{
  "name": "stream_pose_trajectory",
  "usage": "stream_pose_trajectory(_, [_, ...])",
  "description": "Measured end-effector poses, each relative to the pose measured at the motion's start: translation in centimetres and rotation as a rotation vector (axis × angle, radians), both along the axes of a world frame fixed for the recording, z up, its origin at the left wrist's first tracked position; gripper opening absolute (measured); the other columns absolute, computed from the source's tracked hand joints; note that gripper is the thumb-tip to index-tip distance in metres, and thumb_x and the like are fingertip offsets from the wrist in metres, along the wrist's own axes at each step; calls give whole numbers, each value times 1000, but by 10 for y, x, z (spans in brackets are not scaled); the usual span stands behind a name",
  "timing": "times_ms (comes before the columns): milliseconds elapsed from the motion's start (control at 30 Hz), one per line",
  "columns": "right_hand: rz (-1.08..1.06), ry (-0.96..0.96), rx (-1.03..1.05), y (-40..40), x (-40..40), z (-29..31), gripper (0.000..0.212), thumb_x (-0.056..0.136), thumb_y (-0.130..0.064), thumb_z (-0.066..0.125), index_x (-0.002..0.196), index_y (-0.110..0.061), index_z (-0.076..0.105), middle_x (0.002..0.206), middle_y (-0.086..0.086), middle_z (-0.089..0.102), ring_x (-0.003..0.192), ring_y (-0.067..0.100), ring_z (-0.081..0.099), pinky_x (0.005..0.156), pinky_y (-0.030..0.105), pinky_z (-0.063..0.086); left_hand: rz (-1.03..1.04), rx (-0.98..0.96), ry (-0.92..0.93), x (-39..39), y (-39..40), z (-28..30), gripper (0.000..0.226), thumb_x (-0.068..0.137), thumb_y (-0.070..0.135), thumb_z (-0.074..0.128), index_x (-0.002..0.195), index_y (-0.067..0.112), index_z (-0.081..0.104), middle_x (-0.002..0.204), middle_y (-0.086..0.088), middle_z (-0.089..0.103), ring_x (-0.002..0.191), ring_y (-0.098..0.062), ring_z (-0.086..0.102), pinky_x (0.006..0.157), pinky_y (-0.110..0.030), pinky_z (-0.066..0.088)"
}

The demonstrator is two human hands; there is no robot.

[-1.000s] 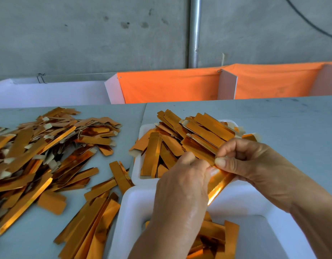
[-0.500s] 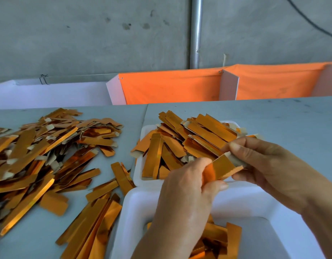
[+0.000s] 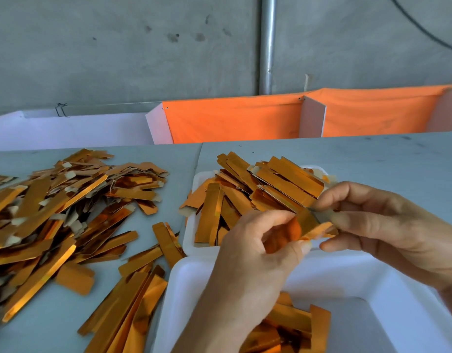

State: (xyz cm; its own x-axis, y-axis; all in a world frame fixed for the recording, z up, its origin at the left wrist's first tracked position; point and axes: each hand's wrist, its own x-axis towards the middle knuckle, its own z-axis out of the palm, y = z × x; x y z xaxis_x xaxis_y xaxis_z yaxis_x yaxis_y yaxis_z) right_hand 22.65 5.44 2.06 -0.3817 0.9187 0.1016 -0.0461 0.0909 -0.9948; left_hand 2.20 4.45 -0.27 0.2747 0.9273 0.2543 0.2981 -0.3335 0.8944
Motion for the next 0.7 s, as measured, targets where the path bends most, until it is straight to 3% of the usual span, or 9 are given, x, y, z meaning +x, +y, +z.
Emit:
stream_pose_trajectory(100, [-5,-89,54,-2,0,2,56,56,-44,89,99,-13,69,105,15,68,96,27,68,74,30,57,-12,-7,-2,-1,0,1,23,80,40,70,93,53,56,104,24,58,101,4,56,81,-13,46])
stream_pose_trajectory(233, [-65,-173,98,-4,-6,2,48,58,-47,85,92,-16,71,98,15,69,91,25,69,72,27,57,-16,20,29,-1,0,0,23,80,37,71,91,52,58,103,23,59,101,2,57,81,-14,48])
stream_pose_trajectory(333, [-109,-201,86,-6,-11,3,13,71,-24,71,82,-16,70,84,9,66,78,21,67,68,28,56,1,83,102,-1,0,-1,27,79,37,71,101,47,58,102,26,56,100,4,55,77,-7,46])
stream_pose_trajectory(533, [-84,-315,107,-7,-22,5,6,70,-16,63,69,-21,65,54,5,57,49,16,56,52,21,49,33,120,189,-1,0,-3,38,81,34,69,115,46,57,108,29,51,105,7,50,76,-3,41])
stream_pose_trajectory(700, [-16,-106,40,-5,-17,4,12,73,-17,65,83,-14,69,70,10,60,59,20,59,57,25,51,-7,19,58,-4,2,-3,32,79,32,72,105,47,60,107,23,59,104,1,57,87,-18,50])
